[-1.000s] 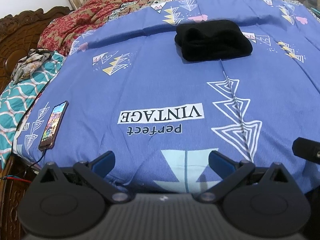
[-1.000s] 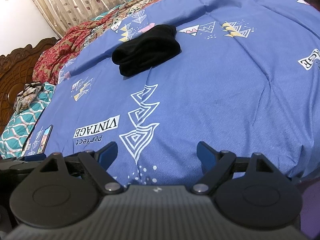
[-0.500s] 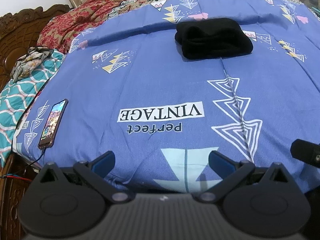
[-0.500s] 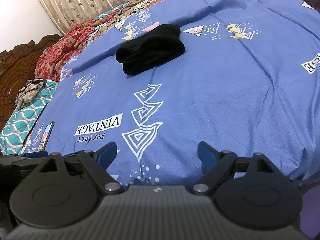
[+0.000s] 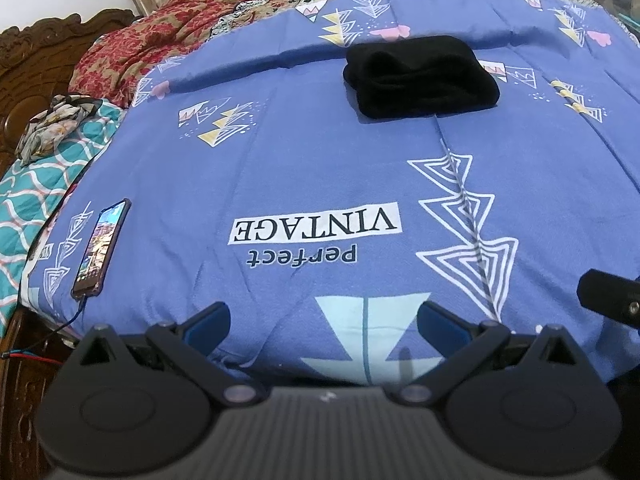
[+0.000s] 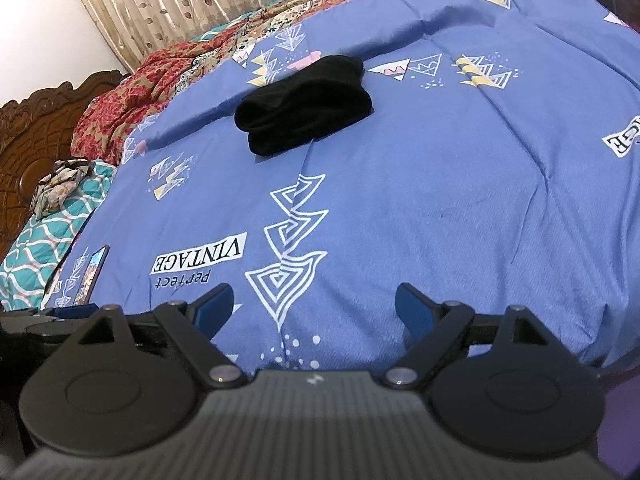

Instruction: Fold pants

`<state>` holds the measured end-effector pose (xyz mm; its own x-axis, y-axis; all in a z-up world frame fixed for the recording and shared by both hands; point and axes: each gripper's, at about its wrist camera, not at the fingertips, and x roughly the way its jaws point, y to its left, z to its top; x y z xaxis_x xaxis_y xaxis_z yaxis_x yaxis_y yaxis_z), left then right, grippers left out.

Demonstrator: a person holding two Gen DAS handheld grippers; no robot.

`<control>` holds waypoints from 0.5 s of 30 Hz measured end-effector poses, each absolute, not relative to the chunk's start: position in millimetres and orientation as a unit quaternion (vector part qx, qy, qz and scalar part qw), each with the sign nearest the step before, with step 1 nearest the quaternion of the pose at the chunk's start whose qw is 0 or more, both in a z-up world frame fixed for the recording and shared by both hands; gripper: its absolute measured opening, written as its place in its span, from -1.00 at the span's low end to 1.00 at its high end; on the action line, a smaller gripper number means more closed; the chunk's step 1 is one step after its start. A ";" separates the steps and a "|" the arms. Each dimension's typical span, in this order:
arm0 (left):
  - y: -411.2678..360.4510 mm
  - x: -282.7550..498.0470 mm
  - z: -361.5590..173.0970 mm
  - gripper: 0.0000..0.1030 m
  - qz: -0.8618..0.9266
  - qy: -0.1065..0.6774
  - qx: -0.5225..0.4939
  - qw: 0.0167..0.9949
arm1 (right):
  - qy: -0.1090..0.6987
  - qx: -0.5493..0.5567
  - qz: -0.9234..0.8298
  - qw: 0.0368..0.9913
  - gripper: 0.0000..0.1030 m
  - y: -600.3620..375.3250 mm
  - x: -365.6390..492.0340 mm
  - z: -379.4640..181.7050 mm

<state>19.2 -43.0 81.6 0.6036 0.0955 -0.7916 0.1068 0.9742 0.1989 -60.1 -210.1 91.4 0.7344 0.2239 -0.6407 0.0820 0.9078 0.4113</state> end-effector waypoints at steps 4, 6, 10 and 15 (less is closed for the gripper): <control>-43.8 18.8 82.5 1.00 -0.007 0.446 0.109 0.889 | 0.361 0.211 0.038 0.908 0.74 -209.4 -60.2 91.9; -44.0 18.5 82.3 1.00 -0.008 0.446 0.107 0.888 | 0.361 0.211 0.038 0.908 0.74 -209.6 -60.1 91.9; -44.7 18.6 81.6 1.00 -0.009 0.450 0.104 0.887 | 0.361 0.212 0.038 0.907 0.74 -209.0 -60.4 92.3; -44.8 18.2 80.0 1.00 -0.010 0.454 0.104 0.885 | 0.361 0.212 0.038 0.907 0.74 -209.2 -60.3 92.1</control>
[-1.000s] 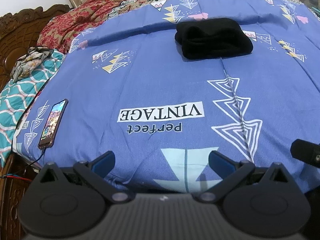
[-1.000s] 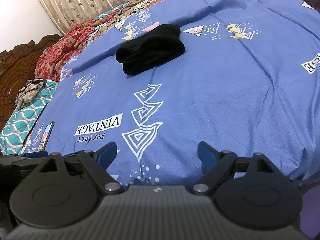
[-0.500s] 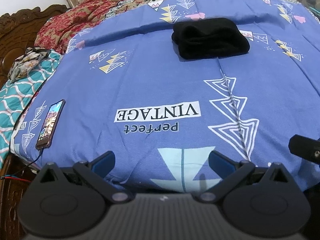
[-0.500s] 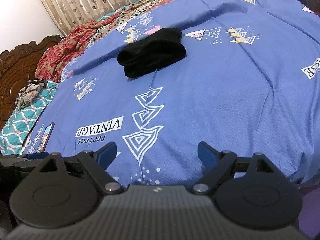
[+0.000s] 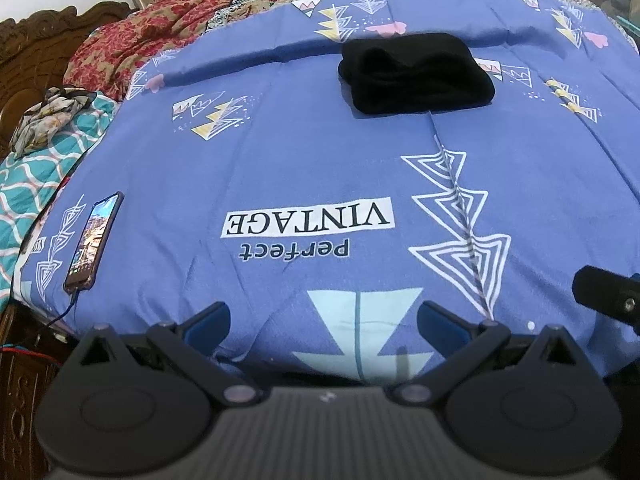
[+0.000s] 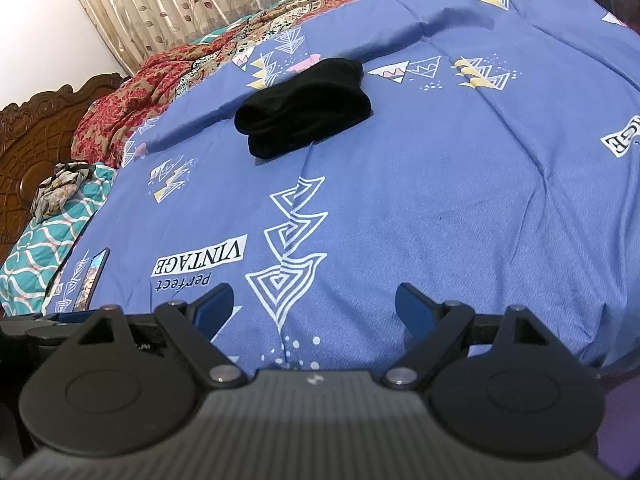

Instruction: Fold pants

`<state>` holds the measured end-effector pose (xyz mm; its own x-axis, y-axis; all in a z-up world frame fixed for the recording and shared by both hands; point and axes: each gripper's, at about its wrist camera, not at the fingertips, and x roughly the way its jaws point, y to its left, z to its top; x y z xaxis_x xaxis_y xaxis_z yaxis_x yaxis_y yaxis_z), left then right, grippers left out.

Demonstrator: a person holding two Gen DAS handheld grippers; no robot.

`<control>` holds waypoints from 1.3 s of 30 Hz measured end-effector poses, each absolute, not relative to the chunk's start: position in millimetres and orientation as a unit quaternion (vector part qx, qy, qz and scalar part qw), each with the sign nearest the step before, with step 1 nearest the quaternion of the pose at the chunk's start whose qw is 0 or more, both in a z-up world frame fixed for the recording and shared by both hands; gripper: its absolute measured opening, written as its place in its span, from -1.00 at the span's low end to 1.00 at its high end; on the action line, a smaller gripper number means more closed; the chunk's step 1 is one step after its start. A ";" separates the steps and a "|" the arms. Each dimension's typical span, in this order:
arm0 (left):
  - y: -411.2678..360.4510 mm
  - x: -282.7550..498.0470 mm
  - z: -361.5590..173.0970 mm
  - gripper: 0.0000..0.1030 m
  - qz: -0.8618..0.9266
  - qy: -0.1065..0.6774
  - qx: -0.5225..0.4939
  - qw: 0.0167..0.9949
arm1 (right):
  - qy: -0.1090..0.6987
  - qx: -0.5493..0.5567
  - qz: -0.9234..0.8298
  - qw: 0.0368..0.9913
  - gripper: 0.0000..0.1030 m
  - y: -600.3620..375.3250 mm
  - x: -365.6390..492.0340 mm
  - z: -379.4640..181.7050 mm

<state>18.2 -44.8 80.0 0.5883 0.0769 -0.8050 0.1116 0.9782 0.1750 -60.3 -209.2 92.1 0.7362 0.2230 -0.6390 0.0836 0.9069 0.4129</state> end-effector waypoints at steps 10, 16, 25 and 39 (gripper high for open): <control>-45.8 16.9 79.4 1.00 -0.012 0.452 0.106 0.885 | 0.359 0.211 0.038 0.908 0.74 -206.2 -60.9 93.4; -44.6 16.4 81.1 1.00 -0.016 0.450 0.099 0.887 | 0.355 0.210 0.040 0.910 0.75 -205.4 -61.2 93.6; -46.0 16.7 79.6 1.00 -0.011 0.451 0.104 0.887 | 0.350 0.209 0.041 0.912 0.75 -204.2 -61.0 94.3; -40.9 17.8 81.5 1.00 0.014 0.447 0.102 0.888 | 0.350 0.207 0.041 0.913 0.75 -203.5 -62.1 93.9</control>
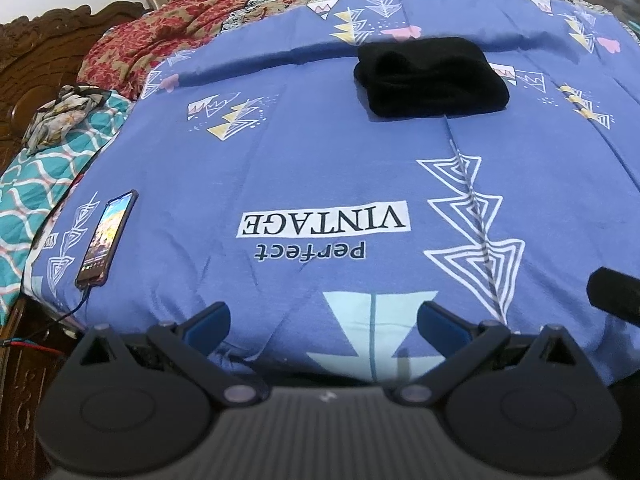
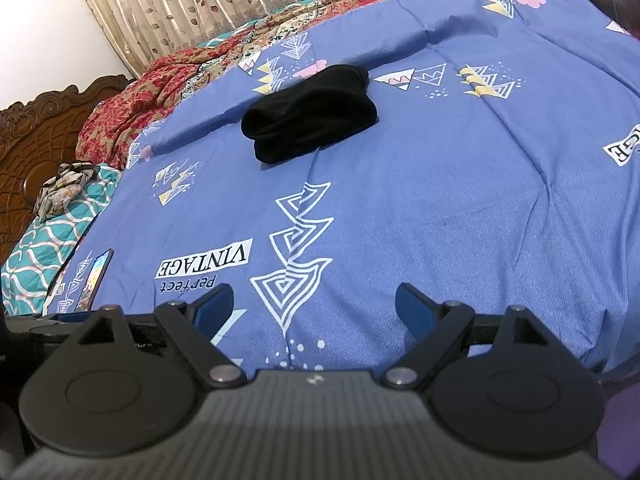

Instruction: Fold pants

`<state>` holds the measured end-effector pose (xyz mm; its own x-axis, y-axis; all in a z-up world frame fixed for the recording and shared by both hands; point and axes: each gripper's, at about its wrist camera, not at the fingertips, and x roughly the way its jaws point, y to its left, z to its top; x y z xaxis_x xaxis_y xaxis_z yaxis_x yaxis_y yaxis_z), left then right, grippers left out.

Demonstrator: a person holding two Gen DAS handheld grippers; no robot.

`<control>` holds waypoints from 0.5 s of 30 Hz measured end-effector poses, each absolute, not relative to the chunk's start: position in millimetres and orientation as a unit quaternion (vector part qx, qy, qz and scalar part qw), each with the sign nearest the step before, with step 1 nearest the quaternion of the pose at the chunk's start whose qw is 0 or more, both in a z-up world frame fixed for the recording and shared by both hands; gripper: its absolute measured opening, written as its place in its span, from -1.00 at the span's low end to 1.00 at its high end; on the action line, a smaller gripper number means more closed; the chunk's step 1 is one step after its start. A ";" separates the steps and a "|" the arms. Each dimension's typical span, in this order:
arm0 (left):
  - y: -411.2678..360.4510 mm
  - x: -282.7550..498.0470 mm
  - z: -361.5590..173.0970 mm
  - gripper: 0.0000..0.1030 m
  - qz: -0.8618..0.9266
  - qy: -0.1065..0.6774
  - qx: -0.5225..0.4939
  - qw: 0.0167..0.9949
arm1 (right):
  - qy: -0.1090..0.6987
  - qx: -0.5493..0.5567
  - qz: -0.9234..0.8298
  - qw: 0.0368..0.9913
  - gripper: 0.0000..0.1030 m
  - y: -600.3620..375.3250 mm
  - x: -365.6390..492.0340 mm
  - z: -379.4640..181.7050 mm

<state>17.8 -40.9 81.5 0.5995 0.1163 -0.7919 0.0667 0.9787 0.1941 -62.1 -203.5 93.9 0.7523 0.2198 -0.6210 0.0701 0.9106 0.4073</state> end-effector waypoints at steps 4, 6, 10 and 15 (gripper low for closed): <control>-39.8 18.9 81.6 1.00 0.020 0.448 0.100 0.888 | 0.350 0.208 0.041 0.913 0.75 -203.0 -62.1 94.0; -39.3 18.9 81.8 1.00 0.023 0.448 0.100 0.888 | 0.350 0.207 0.041 0.913 0.75 -202.7 -62.2 94.1; -40.0 18.8 81.5 1.00 0.023 0.449 0.103 0.887 | 0.351 0.206 0.043 0.912 0.75 -203.0 -61.7 93.9; -41.7 19.0 80.8 1.00 0.022 0.451 0.107 0.886 | 0.351 0.206 0.042 0.913 0.75 -204.4 -61.4 94.8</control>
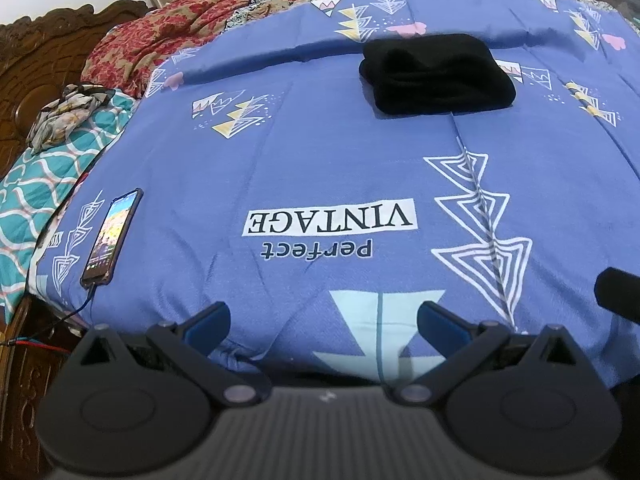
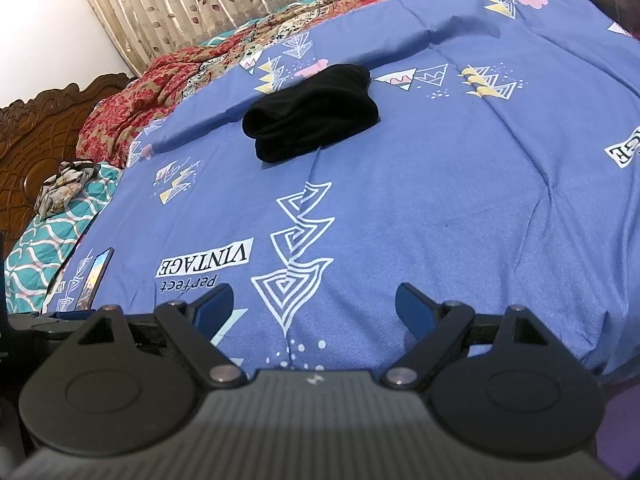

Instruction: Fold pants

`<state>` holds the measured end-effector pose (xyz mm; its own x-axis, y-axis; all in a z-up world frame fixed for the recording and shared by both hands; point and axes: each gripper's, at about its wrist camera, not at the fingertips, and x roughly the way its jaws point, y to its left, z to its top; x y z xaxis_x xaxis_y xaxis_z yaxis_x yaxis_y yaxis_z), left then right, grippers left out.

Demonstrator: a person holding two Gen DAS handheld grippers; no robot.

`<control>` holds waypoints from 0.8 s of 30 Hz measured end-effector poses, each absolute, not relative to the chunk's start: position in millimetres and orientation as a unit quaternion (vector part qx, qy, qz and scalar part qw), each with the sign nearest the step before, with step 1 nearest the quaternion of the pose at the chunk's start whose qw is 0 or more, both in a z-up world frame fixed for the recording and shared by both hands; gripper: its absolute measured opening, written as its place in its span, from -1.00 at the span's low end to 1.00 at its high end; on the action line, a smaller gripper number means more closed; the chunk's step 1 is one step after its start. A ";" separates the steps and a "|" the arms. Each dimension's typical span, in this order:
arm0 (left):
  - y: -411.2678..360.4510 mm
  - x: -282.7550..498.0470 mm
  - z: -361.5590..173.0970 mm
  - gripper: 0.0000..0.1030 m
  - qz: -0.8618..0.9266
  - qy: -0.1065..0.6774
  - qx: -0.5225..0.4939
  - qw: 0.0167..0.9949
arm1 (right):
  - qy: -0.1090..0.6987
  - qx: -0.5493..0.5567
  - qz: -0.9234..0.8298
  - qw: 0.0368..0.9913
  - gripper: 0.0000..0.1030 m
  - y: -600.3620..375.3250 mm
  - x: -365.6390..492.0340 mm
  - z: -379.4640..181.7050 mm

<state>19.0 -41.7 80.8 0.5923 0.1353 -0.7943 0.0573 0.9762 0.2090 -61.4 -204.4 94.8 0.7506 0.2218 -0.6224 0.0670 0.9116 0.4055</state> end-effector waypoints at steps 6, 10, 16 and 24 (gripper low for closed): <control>-42.1 19.3 79.9 1.00 0.023 0.452 0.107 0.885 | 0.351 0.207 0.043 0.912 0.75 -204.8 -61.8 94.9; -40.8 21.0 78.4 1.00 0.027 0.455 0.107 0.883 | 0.352 0.209 0.042 0.912 0.75 -205.4 -61.9 94.8; -41.0 21.4 77.6 1.00 0.028 0.457 0.108 0.882 | 0.354 0.211 0.043 0.910 0.75 -206.3 -61.8 93.8; -42.0 21.9 75.6 1.00 0.028 0.461 0.111 0.880 | 0.356 0.214 0.042 0.909 0.75 -206.6 -61.8 93.1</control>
<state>21.9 -42.0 75.6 0.5729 0.1511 -0.8056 0.0535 0.9739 0.2207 -61.8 -206.6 93.1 0.7427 0.2291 -0.6291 0.0751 0.9052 0.4183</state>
